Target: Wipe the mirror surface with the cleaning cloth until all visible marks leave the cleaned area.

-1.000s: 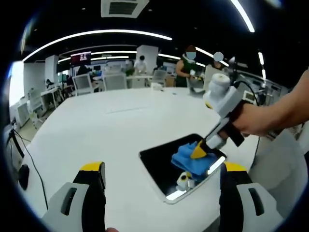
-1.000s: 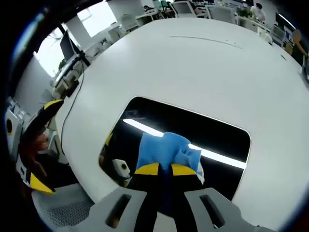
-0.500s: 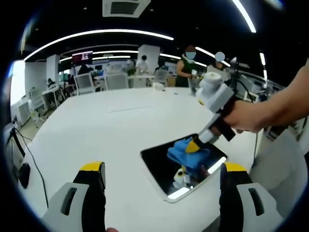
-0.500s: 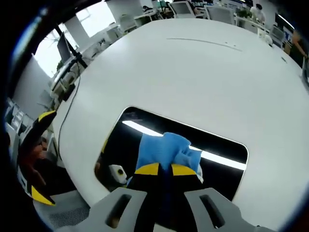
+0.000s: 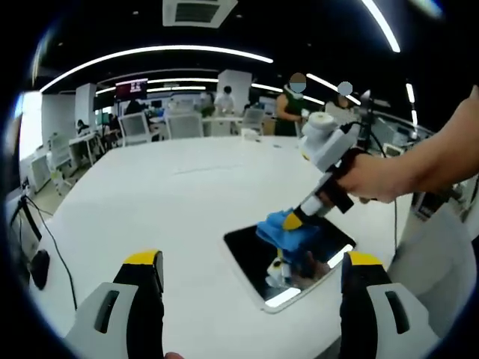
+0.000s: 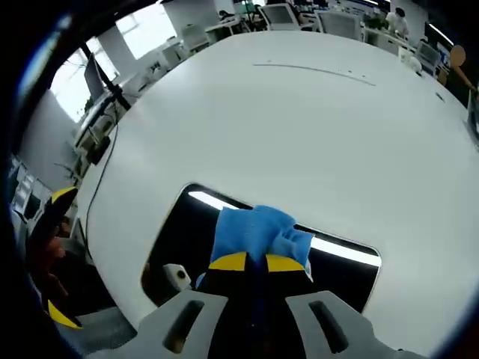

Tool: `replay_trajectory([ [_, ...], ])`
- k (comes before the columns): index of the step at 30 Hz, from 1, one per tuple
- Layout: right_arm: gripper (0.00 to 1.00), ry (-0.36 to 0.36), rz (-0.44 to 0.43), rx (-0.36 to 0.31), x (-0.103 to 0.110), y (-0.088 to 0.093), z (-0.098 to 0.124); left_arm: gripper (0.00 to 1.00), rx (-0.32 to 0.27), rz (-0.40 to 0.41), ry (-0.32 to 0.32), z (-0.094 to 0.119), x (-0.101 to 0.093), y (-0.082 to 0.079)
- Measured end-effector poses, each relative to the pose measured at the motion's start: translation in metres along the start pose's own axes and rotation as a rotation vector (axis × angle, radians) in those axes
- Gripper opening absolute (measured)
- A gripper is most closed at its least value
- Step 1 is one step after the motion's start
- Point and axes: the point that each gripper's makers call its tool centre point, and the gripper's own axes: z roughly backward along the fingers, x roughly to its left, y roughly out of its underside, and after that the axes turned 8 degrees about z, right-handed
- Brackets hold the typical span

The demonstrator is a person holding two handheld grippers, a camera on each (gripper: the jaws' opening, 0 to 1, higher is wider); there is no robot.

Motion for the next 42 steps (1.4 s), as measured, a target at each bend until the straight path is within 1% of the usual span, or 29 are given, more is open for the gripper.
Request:
replay_trajectory([
  [4,0.02,0.007,-0.007,0.0,-0.004,-0.009,-0.005,0.99,0.007,-0.001,-0.001,-0.003,0.001,0.002],
  [8,0.02,0.012,-0.017,-0.006,-0.008,-0.012,-0.008,0.99,0.007,-0.004,-0.002,-0.004,0.001,0.0],
  [14,0.02,0.009,-0.009,-0.001,-0.007,-0.012,-0.008,0.99,0.001,0.005,-0.005,-0.005,0.003,-0.002],
  [24,0.02,0.011,-0.009,-0.006,-0.009,-0.014,-0.009,0.99,0.0,0.005,0.002,-0.009,0.0,-0.004],
  [28,0.02,0.01,-0.011,-0.007,-0.009,-0.014,-0.011,0.99,0.005,-0.01,0.009,-0.01,-0.003,-0.004],
  [36,0.02,0.005,0.0,-0.012,-0.007,-0.012,-0.008,0.99,-0.023,-0.005,-0.003,-0.009,0.0,-0.015],
  [38,0.02,0.005,0.01,-0.011,-0.007,-0.013,-0.008,0.99,-0.028,0.001,-0.007,-0.007,0.001,-0.016],
  [42,0.02,-0.002,0.001,-0.006,-0.008,-0.013,-0.009,0.99,-0.028,0.002,-0.012,-0.005,0.002,-0.016],
])
